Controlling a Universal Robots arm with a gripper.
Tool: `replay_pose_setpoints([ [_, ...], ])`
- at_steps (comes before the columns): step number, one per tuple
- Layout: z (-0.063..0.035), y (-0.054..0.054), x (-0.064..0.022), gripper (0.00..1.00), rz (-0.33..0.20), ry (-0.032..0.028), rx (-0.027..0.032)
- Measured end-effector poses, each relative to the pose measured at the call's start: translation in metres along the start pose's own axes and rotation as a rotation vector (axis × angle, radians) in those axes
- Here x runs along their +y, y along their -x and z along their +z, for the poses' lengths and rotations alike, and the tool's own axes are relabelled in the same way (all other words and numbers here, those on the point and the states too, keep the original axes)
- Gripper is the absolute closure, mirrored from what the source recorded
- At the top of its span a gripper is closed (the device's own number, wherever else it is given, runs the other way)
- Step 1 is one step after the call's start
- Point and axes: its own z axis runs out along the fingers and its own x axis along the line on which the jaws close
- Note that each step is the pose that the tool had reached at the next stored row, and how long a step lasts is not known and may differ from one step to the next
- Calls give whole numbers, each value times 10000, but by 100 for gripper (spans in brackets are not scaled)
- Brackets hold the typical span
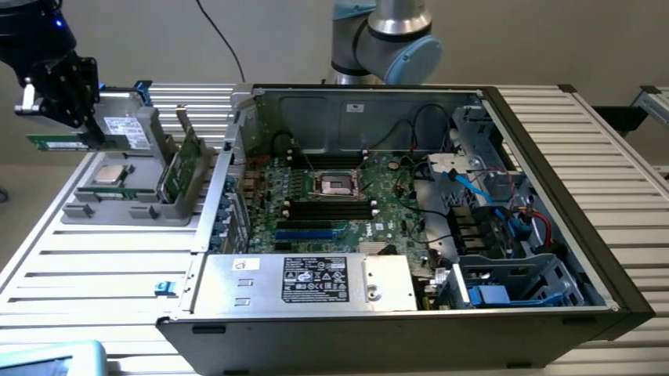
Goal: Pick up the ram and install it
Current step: 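Pick up the ram and move it above insertion slot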
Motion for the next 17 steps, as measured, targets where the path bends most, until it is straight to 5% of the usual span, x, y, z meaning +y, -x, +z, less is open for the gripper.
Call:
replay_pose_setpoints([
  [17, -410, -21, -545, 86, -1, 1, -4],
])
